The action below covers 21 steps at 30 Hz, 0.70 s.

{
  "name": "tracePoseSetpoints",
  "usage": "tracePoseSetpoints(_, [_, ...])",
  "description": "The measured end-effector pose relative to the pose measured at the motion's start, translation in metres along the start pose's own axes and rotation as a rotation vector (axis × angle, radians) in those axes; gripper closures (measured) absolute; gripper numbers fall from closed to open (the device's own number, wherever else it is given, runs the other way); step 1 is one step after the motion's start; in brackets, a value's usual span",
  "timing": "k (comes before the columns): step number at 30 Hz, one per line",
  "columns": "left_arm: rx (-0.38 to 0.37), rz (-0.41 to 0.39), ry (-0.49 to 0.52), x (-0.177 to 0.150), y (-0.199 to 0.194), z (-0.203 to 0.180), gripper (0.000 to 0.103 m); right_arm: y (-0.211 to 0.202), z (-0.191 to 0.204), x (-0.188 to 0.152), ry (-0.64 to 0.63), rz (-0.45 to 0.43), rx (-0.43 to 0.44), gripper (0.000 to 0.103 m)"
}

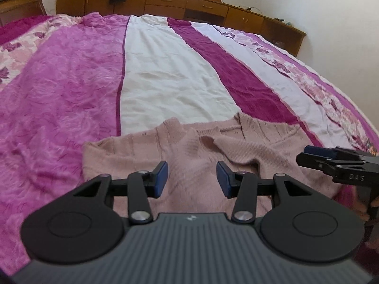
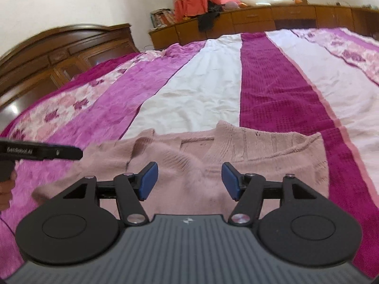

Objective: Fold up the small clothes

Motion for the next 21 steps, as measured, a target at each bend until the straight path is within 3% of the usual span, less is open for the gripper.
tracePoseSetpoints(6, [0.028, 0.013, 0.041, -0.022, -0.015, -0.014, 0.056, -0.027, 0.029, -0.026, -0.144, 0.024, -0.033, 0.036])
tracePoseSetpoints(16, [0.066, 0.031, 0.029, -0.048, -0.031, -0.019, 0.056, -0.05, 0.066, -0.068, -0.297, 0.057, -0.027, 0.035])
tracePoseSetpoints(21, [0.091, 0.042, 0.026, -0.058, -0.036, -0.019, 0.056, -0.049, 0.081, -0.084, -0.409, 0.036, -0.048, 0.024])
Point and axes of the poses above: each gripper's, at about its wrist camera, not at the fingertips, and y roughly the way its jaws point, z to its left, x to its top, the point moved 3 cm from there along y, roughly the way its jaws point
